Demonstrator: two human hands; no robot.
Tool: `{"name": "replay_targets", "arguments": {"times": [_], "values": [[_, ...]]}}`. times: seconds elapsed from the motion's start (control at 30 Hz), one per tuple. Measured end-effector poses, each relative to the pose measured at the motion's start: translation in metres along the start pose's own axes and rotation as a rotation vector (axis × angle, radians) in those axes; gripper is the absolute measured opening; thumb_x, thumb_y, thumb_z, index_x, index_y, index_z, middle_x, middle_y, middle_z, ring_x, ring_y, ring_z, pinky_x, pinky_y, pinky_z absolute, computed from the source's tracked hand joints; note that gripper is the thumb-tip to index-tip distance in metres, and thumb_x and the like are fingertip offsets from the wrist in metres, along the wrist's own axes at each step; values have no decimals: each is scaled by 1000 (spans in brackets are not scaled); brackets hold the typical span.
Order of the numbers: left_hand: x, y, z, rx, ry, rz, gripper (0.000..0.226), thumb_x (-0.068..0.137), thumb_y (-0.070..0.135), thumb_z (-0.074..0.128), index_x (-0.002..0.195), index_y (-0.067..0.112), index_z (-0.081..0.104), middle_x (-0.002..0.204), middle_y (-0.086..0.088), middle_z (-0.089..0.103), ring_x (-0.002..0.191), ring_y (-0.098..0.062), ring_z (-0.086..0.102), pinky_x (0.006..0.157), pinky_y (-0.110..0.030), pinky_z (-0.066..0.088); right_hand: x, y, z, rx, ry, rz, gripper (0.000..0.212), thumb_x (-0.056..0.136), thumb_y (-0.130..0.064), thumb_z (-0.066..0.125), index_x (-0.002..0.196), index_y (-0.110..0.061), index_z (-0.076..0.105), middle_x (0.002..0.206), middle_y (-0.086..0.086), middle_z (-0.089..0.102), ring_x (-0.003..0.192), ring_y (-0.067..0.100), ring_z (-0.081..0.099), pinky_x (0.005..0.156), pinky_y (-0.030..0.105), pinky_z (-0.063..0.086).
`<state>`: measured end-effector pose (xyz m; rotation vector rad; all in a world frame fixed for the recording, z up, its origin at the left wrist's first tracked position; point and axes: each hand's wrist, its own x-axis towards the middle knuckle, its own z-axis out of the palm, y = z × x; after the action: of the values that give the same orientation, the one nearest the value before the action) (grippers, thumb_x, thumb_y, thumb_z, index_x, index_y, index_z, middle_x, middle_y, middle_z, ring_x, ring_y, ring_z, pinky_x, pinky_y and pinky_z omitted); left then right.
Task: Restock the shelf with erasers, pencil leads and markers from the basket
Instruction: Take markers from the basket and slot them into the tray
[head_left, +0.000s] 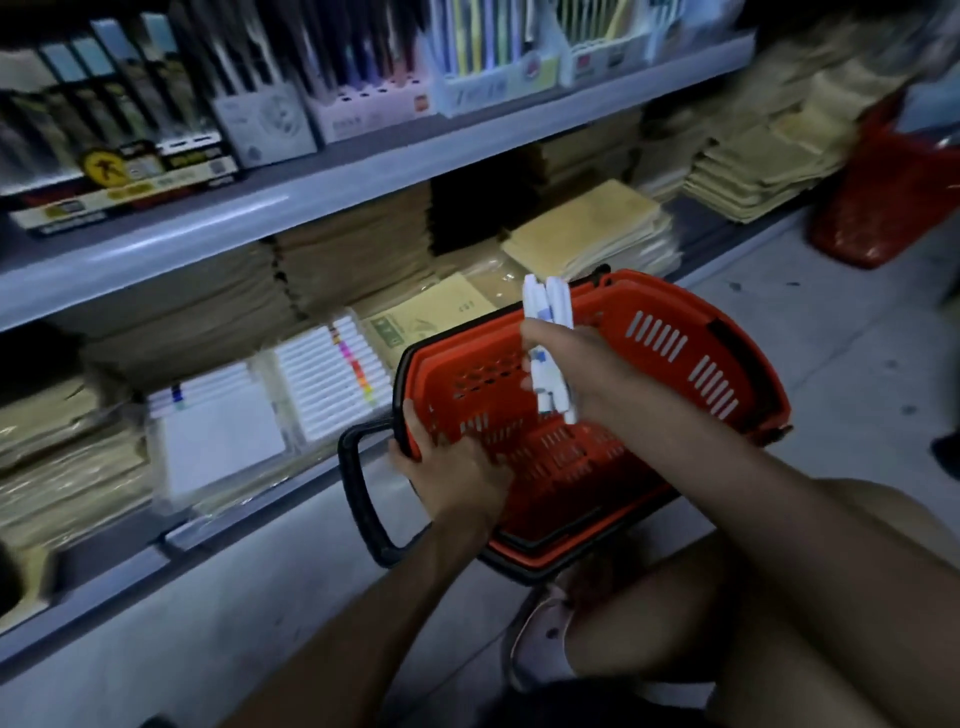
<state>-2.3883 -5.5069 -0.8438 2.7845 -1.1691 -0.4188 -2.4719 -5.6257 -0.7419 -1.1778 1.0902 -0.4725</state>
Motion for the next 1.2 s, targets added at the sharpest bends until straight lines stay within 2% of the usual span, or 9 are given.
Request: {"name": "replay_targets", "arguments": {"times": [0.17,0.53,0.67,0.73,0.8,0.87,1.03,1.13,1.2], "values": [[10,43,2,115,-31,157,40,90,48,48,101,19,74,143,-13,60,157,-38,-12,114,-59,21,16,-1,-16,150,43,11,20,90,-21,67,98,-4,64,72,8,60,50,17,59,47,23,47],[17,98,32,-92,154,129,46,86,40,39,94,18,78,129,-5,70,157,-35,-3,116,-55,23,25,-6,-37,263,102,-6,23,76,-21,71,93,-6,66,67,6,63,55,18,64,59,33,50],[24,122,33,-80,87,164,55,90,43,37,129,21,69,148,-7,55,156,-38,-11,117,-58,18,22,-16,-46,319,127,-49,18,78,-14,72,92,-4,66,69,9,66,55,21,65,55,32,51],[27,123,29,-156,77,186,44,93,38,46,127,22,69,148,-5,54,157,-35,-5,116,-60,19,19,-23,-49,331,143,-85,21,74,-14,73,91,-1,66,69,12,66,59,26,66,59,36,53],[28,117,15,-384,89,207,26,91,31,48,102,25,71,129,-4,65,149,-34,30,110,-57,32,15,-30,-50,336,155,-122,22,73,-13,72,89,1,66,70,15,66,63,29,67,63,40,54],[23,103,-17,-869,39,168,22,91,26,48,80,27,67,101,-4,74,113,-34,63,88,-43,48,11,-38,-48,364,176,-171,20,75,-14,71,87,1,67,71,15,69,64,29,69,64,39,55],[15,82,-112,-2141,-423,-256,45,102,41,42,104,10,75,109,-13,78,104,-31,71,92,-41,53,-17,-58,-2,428,233,-344,16,79,-12,70,83,1,64,67,12,68,58,24,65,59,31,51],[10,74,-156,-2404,-350,-306,56,102,41,47,57,12,67,77,-7,70,63,-22,72,70,-31,50,-35,-58,46,428,152,-392,18,76,-8,71,90,1,65,70,13,67,63,26,67,61,32,54],[1,57,-177,-2381,-362,-242,63,101,38,49,46,13,63,66,-5,69,60,-21,71,70,-31,49,-42,-65,71,436,108,-395,29,71,-11,73,97,1,65,74,15,67,66,30,69,62,36,56]]}}
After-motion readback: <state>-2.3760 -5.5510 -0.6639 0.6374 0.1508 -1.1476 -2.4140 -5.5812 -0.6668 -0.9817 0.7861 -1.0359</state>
